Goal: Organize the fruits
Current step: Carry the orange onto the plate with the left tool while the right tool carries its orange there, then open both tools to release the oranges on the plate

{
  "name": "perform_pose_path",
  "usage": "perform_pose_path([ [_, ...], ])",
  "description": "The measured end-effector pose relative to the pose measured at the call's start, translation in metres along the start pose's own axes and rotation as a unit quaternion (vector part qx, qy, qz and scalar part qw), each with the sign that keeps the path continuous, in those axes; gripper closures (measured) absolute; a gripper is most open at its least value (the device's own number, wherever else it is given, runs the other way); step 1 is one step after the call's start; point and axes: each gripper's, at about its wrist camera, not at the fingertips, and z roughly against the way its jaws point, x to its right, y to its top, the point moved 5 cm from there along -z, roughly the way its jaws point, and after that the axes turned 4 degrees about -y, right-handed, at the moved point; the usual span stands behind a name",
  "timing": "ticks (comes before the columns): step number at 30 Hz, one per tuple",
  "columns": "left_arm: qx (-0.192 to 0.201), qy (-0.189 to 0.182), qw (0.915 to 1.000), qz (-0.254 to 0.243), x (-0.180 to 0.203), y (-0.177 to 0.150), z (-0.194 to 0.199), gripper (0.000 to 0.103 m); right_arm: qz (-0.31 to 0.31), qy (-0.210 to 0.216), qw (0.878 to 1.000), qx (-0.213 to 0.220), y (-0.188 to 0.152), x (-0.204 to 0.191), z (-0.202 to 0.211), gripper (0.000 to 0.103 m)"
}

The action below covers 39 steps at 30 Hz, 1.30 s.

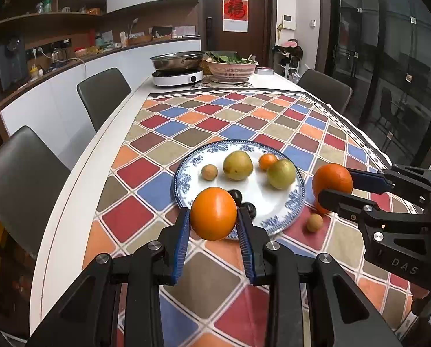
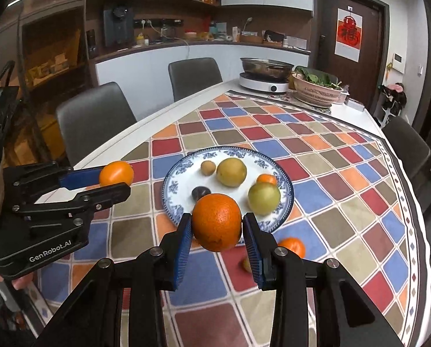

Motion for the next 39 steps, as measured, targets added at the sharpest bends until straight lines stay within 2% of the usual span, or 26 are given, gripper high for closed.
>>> perform_pose_path([
  [22,-0.059,-0.016,0.9981,-0.002,-0.025,0.031,-0.105,0.071,-0.002,-0.006,0.999,-0.042,0.021,0.012,-0.085,0.066],
  [33,-0.084,-0.012,0.9964,-0.007,-0.026,0.028,-0.128,0.070,0.003,-0.005,0.999,-0.054,0.023,0.013,-0.105,0.066],
  [35,-0.080,-0.010,0.9967,-0.010,-0.026,0.029,-0.126,0.068,0.003,-0.003,0.998,-0.058,0.023,0.013,-0.106,0.066],
  [37,-0.074,-0.005,0.9972,-0.012,-0.026,0.030,-0.122,0.053,0.003,0.005,0.998,-0.059,0.023,0.013,-0.106,0.066],
  [39,-0.065,0.002,0.9979,-0.010,-0.027,0.033,-0.115,0.048,0.005,0.007,0.998,-0.058,0.024,0.012,-0.104,0.065],
])
